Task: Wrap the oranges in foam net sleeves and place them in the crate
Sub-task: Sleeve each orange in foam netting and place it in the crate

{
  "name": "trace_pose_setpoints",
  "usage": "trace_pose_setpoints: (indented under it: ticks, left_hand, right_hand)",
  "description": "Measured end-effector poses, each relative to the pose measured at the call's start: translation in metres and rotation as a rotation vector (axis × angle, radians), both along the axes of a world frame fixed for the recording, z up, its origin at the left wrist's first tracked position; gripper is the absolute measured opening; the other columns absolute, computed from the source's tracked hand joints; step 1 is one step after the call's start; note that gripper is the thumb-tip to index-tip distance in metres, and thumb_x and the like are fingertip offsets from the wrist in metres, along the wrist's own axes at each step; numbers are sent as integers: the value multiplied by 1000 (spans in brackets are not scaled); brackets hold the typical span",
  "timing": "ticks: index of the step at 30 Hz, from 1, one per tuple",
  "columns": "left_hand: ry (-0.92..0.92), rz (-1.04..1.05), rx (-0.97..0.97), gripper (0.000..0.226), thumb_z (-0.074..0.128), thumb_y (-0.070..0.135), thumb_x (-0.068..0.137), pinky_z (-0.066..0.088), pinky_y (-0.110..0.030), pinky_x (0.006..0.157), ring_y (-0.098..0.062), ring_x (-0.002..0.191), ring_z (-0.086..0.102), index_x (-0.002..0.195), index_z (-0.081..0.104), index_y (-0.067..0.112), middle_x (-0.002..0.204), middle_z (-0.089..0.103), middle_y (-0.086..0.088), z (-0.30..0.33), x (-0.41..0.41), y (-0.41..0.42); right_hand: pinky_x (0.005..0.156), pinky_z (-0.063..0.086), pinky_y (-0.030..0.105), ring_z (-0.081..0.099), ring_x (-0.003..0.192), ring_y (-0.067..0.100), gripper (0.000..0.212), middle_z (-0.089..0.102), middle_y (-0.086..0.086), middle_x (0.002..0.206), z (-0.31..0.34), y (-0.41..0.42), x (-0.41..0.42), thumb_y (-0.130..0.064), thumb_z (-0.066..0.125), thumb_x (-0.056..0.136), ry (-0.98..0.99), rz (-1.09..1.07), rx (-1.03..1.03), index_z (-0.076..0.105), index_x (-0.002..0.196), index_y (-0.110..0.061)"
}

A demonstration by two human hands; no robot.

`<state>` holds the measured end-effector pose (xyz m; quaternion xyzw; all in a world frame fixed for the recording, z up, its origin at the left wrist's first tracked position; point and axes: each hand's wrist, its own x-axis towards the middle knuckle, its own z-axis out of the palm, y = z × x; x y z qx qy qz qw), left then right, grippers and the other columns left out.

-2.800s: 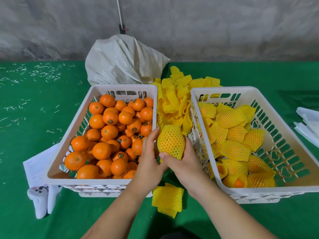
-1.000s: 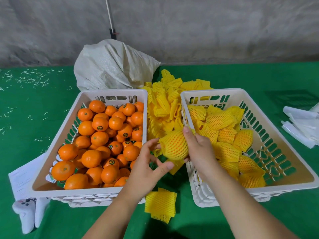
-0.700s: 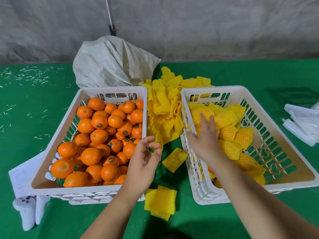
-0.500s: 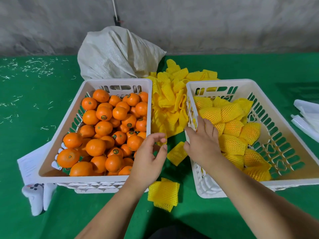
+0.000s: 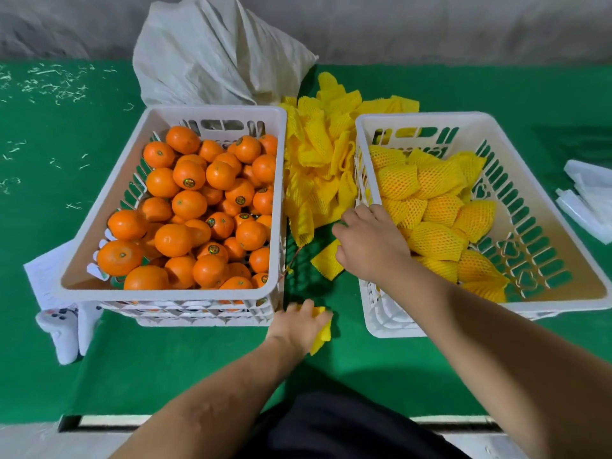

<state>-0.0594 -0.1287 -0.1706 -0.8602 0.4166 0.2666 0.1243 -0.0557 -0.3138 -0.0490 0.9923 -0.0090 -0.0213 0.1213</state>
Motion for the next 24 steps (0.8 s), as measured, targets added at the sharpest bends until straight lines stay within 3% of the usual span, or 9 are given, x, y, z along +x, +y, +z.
trace_pose_setpoints:
  ticks: [2,4,8,11,14,17,19,22,24]
  left_hand:
    - [18,127,-109,76,58,-2,97,53,-51,94,-42,128,54,157,25,31,148,41,-15,4,6,-4]
    - [92,373,-389,54,59,11,100,52,-45,90,-36,114,63,147,36,27,130,54,-11,13,10,-12]
    - [718,1091,-1332,30,63,25,100,61,-51,91,-33,110,70,130,60,26,117,73,-7,70,25,-46]
    - [994,1284,-1446,47,66,36,91,58,-51,99,-26,118,68,134,47,39,127,68,-2,103,38,-63]
    - [992,1318,-1448,72,62,28,84,55,-51,102,-29,122,62,150,36,28,133,61,-5,109,49,-62]
    - [805,1222,-1432,66,60,27,99,52,-20,77,-1,107,56,155,26,35,120,54,21,112,62,-58]
    - [730,1156,-1405,64,58,29,105,48,-15,73,-3,111,58,158,22,32,129,55,16,119,67,-57]
    - [563,954,-1534,56,55,17,109,56,-25,95,-18,130,58,157,28,20,145,55,-1,134,71,-52]
    - [378,674,-1556,59,54,14,109,46,-29,111,-8,139,49,160,26,17,153,47,10,141,78,-41]
  right_hand:
    - [104,31,45,51,117,30,38,62,5,120,2,0,1,-41,48,94,43,13,11,64,123,-21]
    - [105,31,45,54,118,28,47,64,2,123,5,-2,3,-46,46,92,87,14,49,60,132,-25]
    - [104,32,43,56,113,24,77,69,-2,115,11,-5,3,-57,43,83,121,24,233,32,156,-38]
    - [99,36,40,56,101,24,84,66,0,97,13,-9,3,-57,46,79,55,13,330,26,158,-38]
    - [94,41,40,57,97,26,62,55,-7,87,8,-13,4,-53,47,86,-50,-30,488,46,145,-31]
    - [79,42,39,56,88,28,35,46,-13,77,0,-16,4,-42,56,99,-172,-36,588,56,129,-25]
    - [66,31,35,54,82,30,20,42,-12,68,-2,-16,3,-38,57,100,-222,-36,600,56,113,-23]
    - [60,27,33,52,72,27,19,39,-12,66,3,-13,2,-40,55,101,-277,-54,675,45,91,-26]
    - [58,29,33,53,69,28,23,40,-10,68,4,-11,2,-39,56,101,-312,-57,687,43,88,-26]
